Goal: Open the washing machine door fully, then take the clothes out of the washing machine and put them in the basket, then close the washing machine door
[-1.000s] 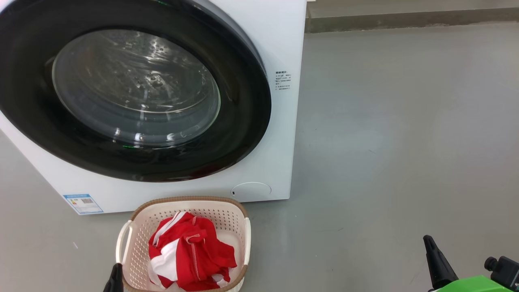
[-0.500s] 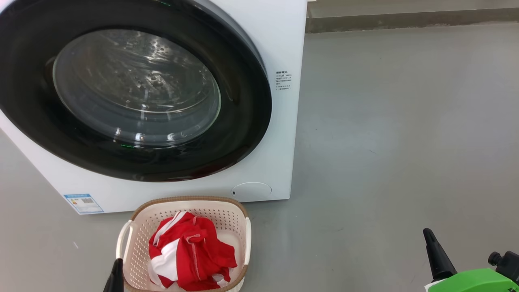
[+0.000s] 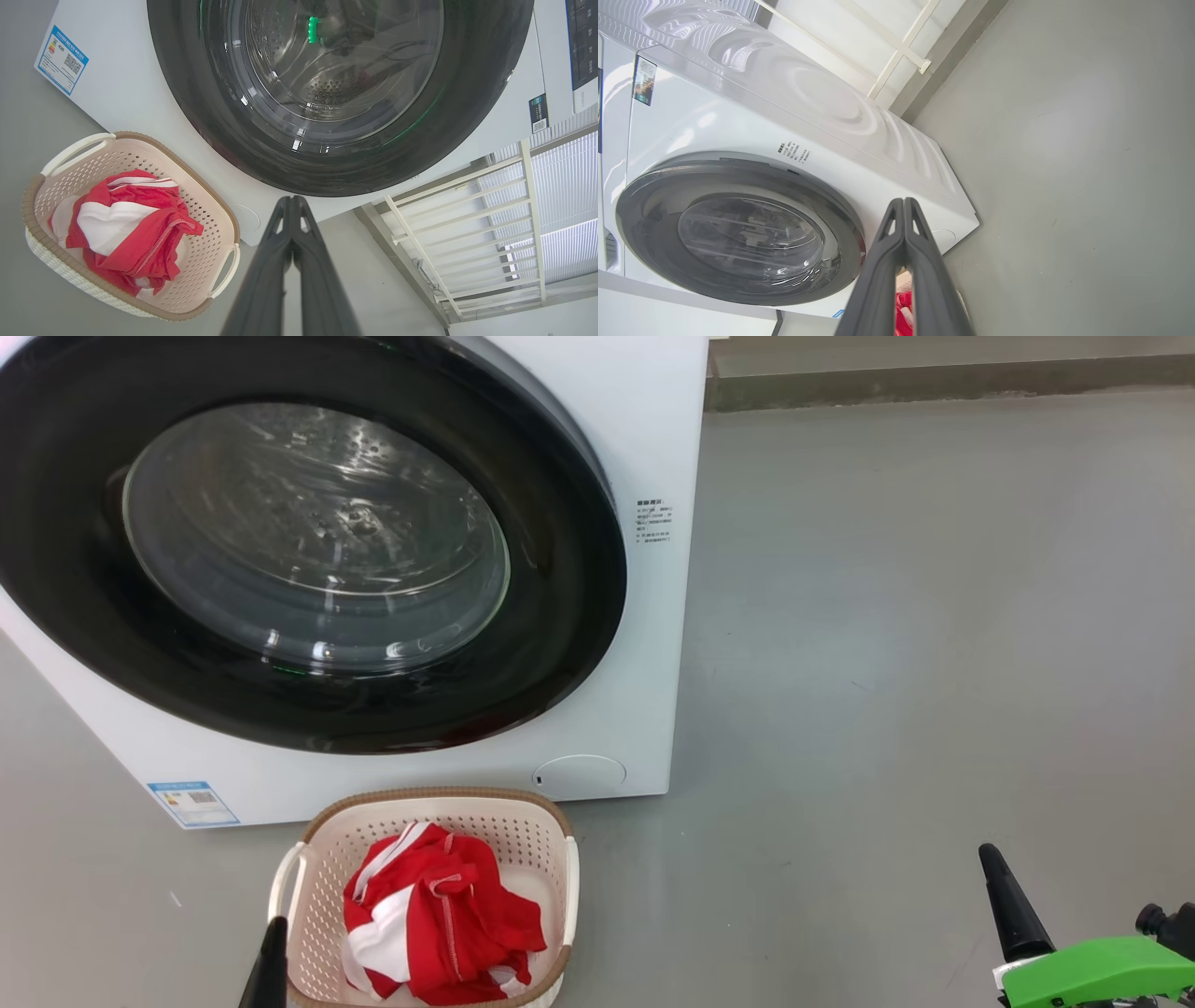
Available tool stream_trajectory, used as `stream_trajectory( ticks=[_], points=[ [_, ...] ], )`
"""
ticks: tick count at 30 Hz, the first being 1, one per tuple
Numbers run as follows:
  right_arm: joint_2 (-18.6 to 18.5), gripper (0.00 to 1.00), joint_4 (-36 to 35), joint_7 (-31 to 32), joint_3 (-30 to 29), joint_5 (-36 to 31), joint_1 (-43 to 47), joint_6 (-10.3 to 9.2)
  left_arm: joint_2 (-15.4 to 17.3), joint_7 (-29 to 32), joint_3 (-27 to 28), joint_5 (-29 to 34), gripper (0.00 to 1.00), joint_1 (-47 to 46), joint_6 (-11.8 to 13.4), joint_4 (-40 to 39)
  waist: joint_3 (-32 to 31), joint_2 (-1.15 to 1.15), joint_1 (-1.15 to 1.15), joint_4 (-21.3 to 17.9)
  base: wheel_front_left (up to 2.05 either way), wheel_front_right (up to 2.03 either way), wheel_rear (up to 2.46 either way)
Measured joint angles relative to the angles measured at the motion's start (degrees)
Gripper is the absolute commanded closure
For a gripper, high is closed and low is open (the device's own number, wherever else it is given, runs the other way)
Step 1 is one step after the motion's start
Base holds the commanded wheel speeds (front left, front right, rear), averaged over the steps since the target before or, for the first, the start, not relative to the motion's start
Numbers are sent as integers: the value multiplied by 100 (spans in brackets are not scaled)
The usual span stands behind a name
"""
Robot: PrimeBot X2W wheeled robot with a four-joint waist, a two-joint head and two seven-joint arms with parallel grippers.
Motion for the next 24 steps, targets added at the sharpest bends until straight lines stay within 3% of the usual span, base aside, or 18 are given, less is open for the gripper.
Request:
stream_trajectory(
  ticks=[24],
  points=[
    [37, 100, -104, 399, -125, 1190, -216, -1, 2, 396, -23, -1485, 100, -241, 0, -9, -2, 0, 0, 12, 0, 0, 0]
  ],
)
